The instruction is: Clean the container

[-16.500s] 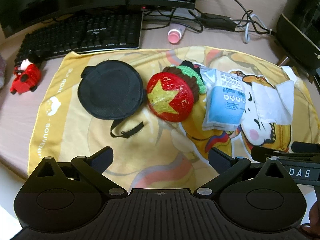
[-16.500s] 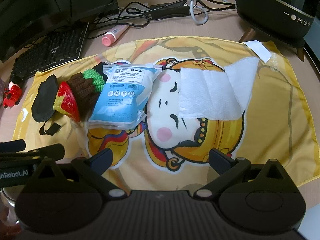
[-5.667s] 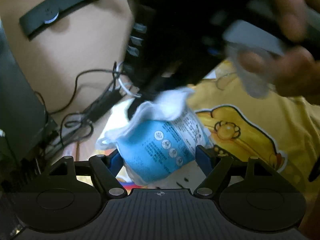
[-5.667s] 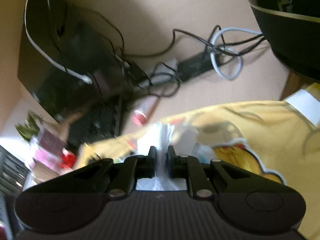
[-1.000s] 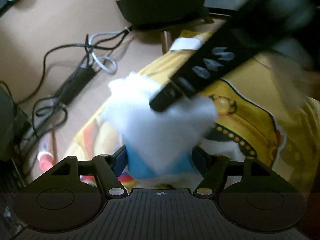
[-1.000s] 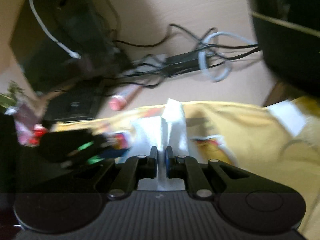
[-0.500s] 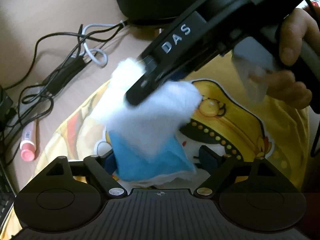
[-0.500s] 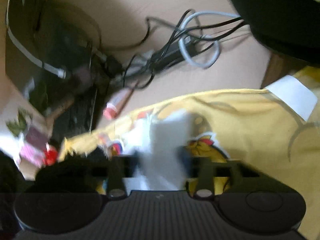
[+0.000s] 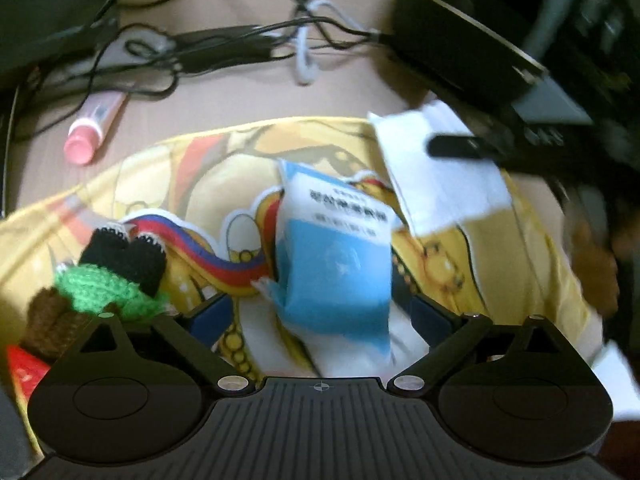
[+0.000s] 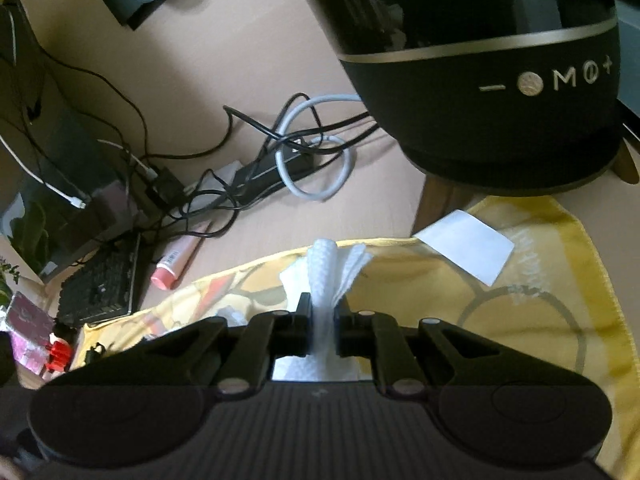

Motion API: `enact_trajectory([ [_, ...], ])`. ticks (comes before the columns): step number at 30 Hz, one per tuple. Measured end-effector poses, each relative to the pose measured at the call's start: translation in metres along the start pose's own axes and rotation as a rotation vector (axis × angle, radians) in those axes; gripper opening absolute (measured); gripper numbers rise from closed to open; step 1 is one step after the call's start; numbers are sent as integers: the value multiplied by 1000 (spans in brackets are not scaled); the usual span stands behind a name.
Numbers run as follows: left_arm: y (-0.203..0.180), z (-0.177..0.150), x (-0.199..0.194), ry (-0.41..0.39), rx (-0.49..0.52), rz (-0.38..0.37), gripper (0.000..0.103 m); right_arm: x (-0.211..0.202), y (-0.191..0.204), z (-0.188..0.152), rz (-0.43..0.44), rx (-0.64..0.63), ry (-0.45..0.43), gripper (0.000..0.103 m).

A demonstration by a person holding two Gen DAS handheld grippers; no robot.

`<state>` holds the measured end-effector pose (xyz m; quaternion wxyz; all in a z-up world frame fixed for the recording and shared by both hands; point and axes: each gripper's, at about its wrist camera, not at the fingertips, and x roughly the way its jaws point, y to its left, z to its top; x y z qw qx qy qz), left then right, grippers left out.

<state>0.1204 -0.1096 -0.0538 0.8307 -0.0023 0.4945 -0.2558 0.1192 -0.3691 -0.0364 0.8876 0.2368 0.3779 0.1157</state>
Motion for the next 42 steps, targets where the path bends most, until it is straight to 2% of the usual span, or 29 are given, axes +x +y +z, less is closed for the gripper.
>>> enact_trajectory([
  [2,-3,3,10,-22,5,8,98,-1,5,0,8,-13,1,12],
  [4,-10,3,14,-52,78,29,98,-3,11,-1,12,-37,4,12],
  [6,-19,2,17,-82,188,60,77,-7,16,-2,17,-58,-1,12],
  [7,-27,-1,17,-98,285,95,66,-8,19,-1,20,-63,-7,12],
  [10,-55,-18,18,-179,664,283,62,-11,29,4,31,-79,-28,12],
  [12,-69,-30,18,-220,864,365,62,-14,38,9,49,-90,-52,12],
  [15,-81,-52,21,-296,1105,477,64,-23,56,17,146,-98,-96,12],
  [17,-86,-62,27,-306,1179,500,65,-22,70,19,229,-125,-80,12],
  [19,-90,-65,28,-296,1171,473,67,-9,86,15,272,-167,-25,12],
  [22,-90,-63,23,-283,1097,432,69,17,96,1,190,-230,59,12],
  [24,-85,-59,16,-262,1019,391,71,26,89,-6,161,-222,94,12],
  [26,-76,-53,9,-239,907,335,83,18,81,-7,167,-190,90,11],
  [28,-64,-43,2,-210,767,255,89,11,72,-8,174,-158,86,11],
  [31,-44,-25,-2,-162,534,104,89,-1,64,-14,149,-145,73,11],
  [34,-36,-13,-2,-154,403,-16,92,-14,54,-21,151,-92,71,12],
  [37,-46,-8,5,-173,431,-55,92,-21,48,-28,152,-59,69,12],
  [39,-56,-11,12,-174,494,-29,73,-26,47,-31,134,-60,56,12],
  [40,-61,-14,18,-163,531,-2,56,-31,47,-31,105,-66,30,12],
  [42,-66,-18,21,-139,566,7,55,-40,47,-29,32,-113,-24,11],
])
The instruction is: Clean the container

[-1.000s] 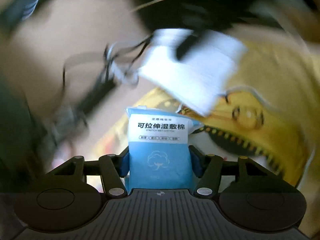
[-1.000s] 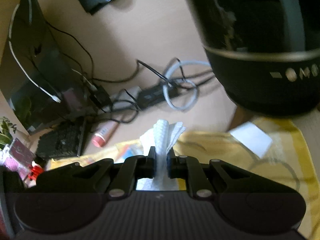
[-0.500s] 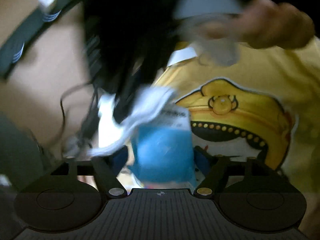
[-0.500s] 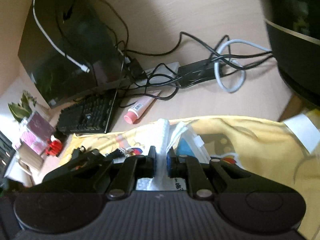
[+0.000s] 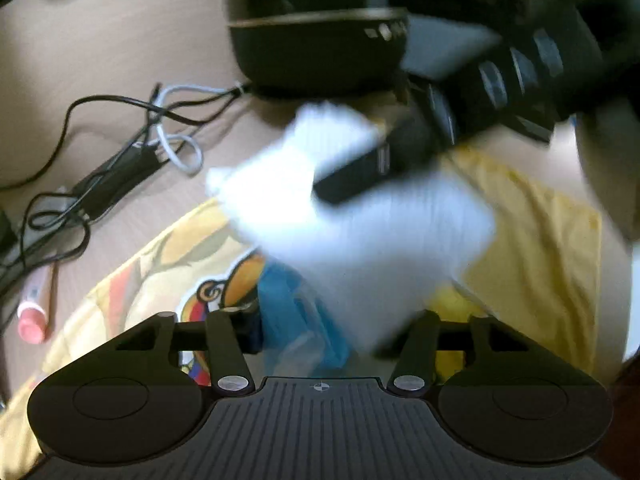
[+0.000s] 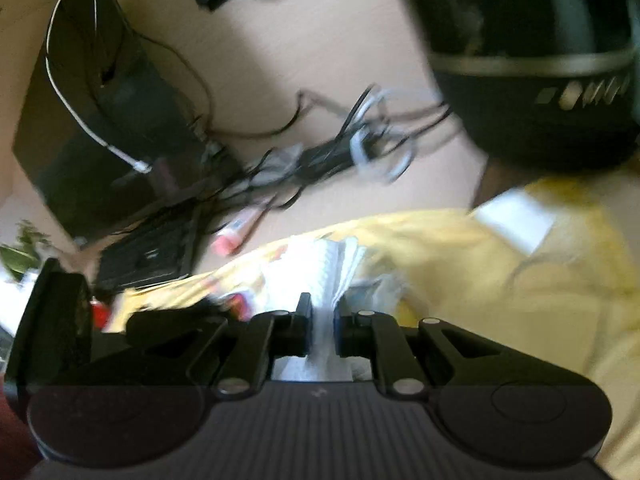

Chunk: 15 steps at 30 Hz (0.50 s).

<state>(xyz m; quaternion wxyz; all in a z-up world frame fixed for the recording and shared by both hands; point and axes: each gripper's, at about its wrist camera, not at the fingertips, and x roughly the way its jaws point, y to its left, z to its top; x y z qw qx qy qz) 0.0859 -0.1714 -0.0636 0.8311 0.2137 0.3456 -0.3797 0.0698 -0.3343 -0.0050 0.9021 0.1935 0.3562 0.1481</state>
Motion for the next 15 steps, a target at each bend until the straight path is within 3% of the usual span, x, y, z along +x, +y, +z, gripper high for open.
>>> enact_trajectory([
  [3,-1,-3,-2,9,2,-8,55,-7,-2,5,-146,-80,-43,11],
  [5,0,-4,-4,13,-12,-7,56,-8,-5,6,-192,-91,-46,11],
  [10,3,-3,-3,28,-28,2,59,-15,0,8,-17,-37,-25,11],
  [13,4,-4,-6,30,-39,10,59,-8,11,1,67,-70,56,11],
  [15,5,-4,-6,36,-49,7,60,-5,11,-5,57,-93,92,11],
])
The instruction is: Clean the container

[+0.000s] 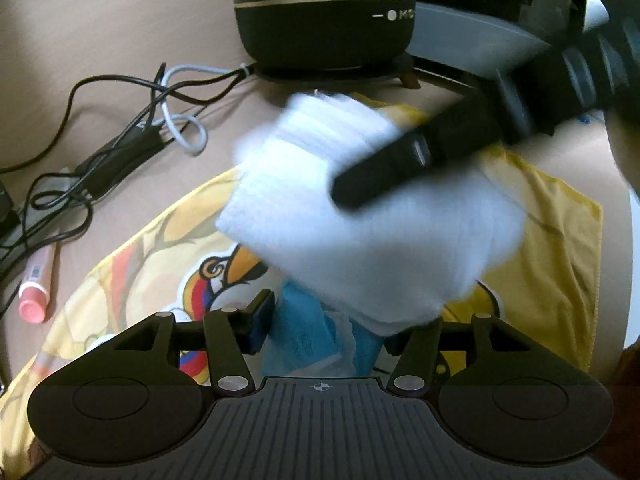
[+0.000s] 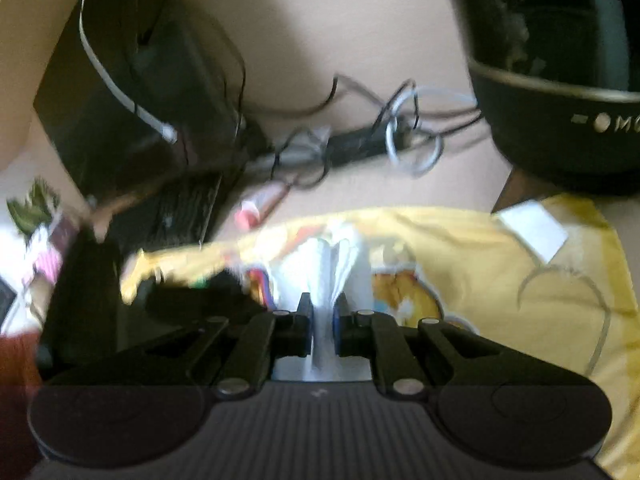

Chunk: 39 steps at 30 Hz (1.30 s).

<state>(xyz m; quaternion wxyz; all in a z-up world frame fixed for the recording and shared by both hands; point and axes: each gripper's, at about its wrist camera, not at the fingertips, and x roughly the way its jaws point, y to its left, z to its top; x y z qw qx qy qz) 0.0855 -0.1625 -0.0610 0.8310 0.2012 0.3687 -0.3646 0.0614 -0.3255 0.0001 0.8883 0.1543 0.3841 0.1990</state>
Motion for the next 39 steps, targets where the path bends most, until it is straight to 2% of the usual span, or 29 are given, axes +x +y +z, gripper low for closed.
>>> enact_trajectory([
  [2,0,-1,1,5,-3,-2,62,0,-3,-5,-28,-16,18,11],
  [9,-5,0,3,14,7,-32,67,-20,-30,-2,-108,40,-7,11],
  [11,-5,0,4,22,0,-55,76,-22,-37,-5,-134,58,12,11],
  [13,-4,-1,4,35,-13,-87,80,-18,-44,-11,-156,76,37,14],
  [16,-6,-1,0,50,-26,-160,93,-11,-48,-21,-161,97,74,14],
  [17,-6,-1,-2,53,-27,-182,94,-9,-48,-24,-162,102,83,14],
  [20,-11,-2,-5,62,-14,-199,94,-2,-44,-30,-147,109,92,14],
  [23,-15,-2,0,74,7,-147,94,1,-31,-27,-103,113,64,14],
  [24,-15,-3,2,79,13,-122,93,2,-24,-25,-64,111,42,13],
  [25,-14,-4,4,84,13,-103,87,2,-16,-22,-6,101,30,13],
  [26,-13,-5,6,90,9,-91,81,6,-8,-19,43,83,37,13],
  [27,-11,-5,6,89,5,-82,80,9,0,-17,92,65,44,13],
  [29,-9,-5,3,78,3,-71,69,20,10,-17,83,12,76,13],
  [32,-6,-7,1,70,-10,-66,68,30,10,-16,62,-16,94,11],
  [34,-3,-8,1,68,-23,-65,67,28,-2,-10,34,24,84,11],
  [36,-1,-7,1,65,-22,-61,66,26,-17,-6,-40,56,77,14],
  [39,0,-5,2,74,7,-73,67,19,-40,-4,-86,113,71,14],
])
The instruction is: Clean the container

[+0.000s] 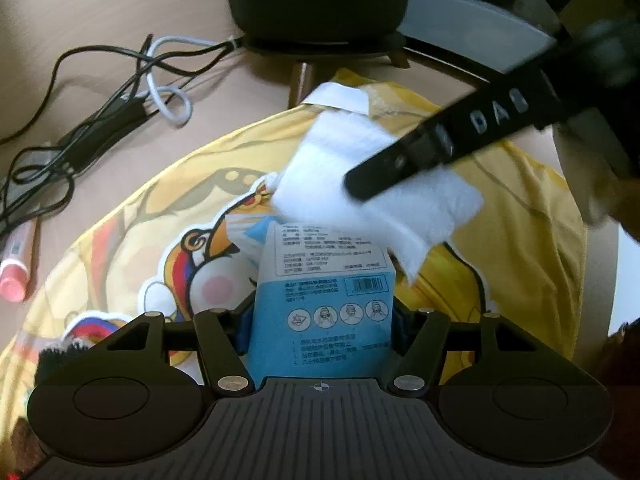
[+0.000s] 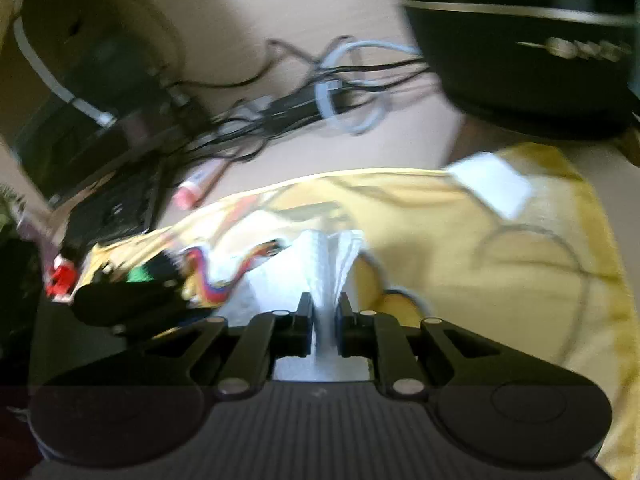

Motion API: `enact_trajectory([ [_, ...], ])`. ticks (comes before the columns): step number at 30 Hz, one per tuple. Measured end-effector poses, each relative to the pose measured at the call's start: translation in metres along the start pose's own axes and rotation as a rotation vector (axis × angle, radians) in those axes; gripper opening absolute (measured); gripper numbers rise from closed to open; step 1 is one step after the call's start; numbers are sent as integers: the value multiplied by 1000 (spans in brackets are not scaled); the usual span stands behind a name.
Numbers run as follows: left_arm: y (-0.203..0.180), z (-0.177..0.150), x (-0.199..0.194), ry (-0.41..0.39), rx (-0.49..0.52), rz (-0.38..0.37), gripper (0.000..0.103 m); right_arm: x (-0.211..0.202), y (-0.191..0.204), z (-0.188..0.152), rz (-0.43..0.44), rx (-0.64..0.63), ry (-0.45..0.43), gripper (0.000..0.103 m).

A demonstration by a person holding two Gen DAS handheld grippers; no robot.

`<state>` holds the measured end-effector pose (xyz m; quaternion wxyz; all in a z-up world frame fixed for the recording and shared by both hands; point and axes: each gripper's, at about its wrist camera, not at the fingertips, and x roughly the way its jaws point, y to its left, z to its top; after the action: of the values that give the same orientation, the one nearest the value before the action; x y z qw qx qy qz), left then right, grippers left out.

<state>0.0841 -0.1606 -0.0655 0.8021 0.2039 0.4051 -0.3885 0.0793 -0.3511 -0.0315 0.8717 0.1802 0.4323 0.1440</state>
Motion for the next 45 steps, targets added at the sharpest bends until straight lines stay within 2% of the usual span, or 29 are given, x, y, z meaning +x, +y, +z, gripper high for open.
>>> enact_trajectory([
  [1,0,2,0,4,14,-6,69,-2,-7,0,-14,13,-6,14],
  [2,1,3,-1,6,28,-10,79,-3,-12,0,-27,23,-12,14],
  [4,3,8,0,12,47,-12,89,-7,-21,0,-35,54,-23,14],
  [9,7,23,15,18,29,-53,89,1,-15,6,94,122,-33,14],
  [12,1,28,24,-1,45,-35,82,16,-1,13,168,129,-29,14],
  [14,2,32,25,-16,16,-18,75,26,5,18,154,117,-16,14],
  [20,25,25,16,-40,-153,53,74,31,-2,19,45,80,2,14],
  [22,33,21,16,-36,-218,51,75,30,-10,18,-8,88,3,14],
  [25,37,19,6,-48,-259,37,79,27,-12,20,-63,75,-19,14],
  [28,39,15,-22,-83,-255,32,94,17,-1,24,-74,33,-74,14],
  [31,45,2,-61,-130,-219,76,94,7,15,30,-52,-2,-122,14],
  [34,52,-13,-90,-143,-206,169,98,2,37,35,34,-20,-149,14],
  [37,61,-32,-99,-93,-190,294,100,14,66,32,158,-57,-110,14],
  [40,71,-48,-91,-7,-199,375,100,39,92,18,187,-132,-22,13],
  [42,77,-57,-85,20,-234,373,100,53,99,6,159,-179,31,13],
  [45,84,-62,-78,27,-287,358,100,52,90,0,145,-185,43,11],
])
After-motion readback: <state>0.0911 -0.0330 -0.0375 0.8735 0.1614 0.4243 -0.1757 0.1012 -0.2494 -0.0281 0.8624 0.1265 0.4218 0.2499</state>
